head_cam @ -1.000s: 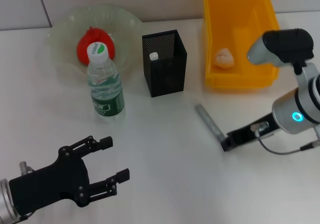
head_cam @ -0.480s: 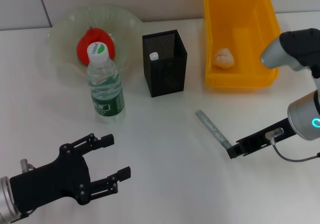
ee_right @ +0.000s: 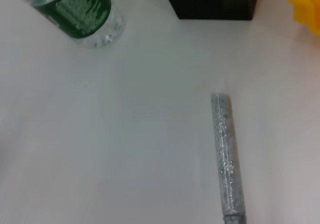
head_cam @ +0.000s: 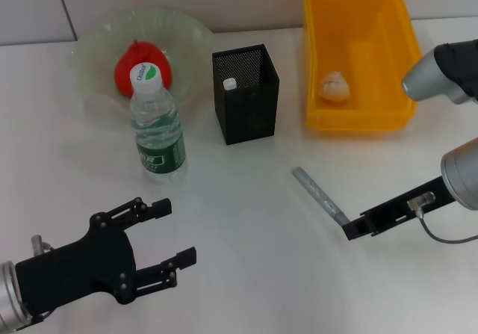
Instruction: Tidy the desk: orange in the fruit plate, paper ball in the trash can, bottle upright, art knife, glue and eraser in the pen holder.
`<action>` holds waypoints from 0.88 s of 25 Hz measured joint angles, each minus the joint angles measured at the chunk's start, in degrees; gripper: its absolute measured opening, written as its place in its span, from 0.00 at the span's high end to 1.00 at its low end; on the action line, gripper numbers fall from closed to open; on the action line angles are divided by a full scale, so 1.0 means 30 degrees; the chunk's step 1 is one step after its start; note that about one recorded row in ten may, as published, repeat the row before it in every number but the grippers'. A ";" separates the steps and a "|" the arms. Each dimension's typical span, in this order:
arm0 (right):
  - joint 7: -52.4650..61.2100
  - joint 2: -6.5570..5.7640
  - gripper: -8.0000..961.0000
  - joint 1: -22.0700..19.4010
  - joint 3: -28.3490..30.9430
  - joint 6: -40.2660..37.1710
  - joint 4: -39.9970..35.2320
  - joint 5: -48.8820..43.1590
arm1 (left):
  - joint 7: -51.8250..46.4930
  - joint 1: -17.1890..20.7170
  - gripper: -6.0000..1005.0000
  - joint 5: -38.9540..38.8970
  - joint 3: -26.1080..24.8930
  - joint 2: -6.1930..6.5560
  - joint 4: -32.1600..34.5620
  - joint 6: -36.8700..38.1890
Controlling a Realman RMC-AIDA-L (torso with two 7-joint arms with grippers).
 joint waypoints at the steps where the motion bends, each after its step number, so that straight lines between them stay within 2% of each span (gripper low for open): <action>1: -0.0160 -0.0001 0.85 -0.0036 0.0007 -0.0029 -0.0003 0.0007 | 0.0009 -0.0009 0.20 0.0001 -0.0007 0.0000 0.0001 -0.0001; 12: -0.1674 0.0012 0.85 -0.0430 0.0196 -0.0041 0.0130 0.0641 | -0.0112 -0.0082 0.20 0.0004 -0.0045 -0.0030 0.0006 0.0040; 22: -0.4084 0.0019 0.85 -0.1239 0.1537 -0.0247 0.0121 0.2253 | -0.0181 -0.0082 0.20 0.0004 -0.0219 -0.0014 0.0005 0.0144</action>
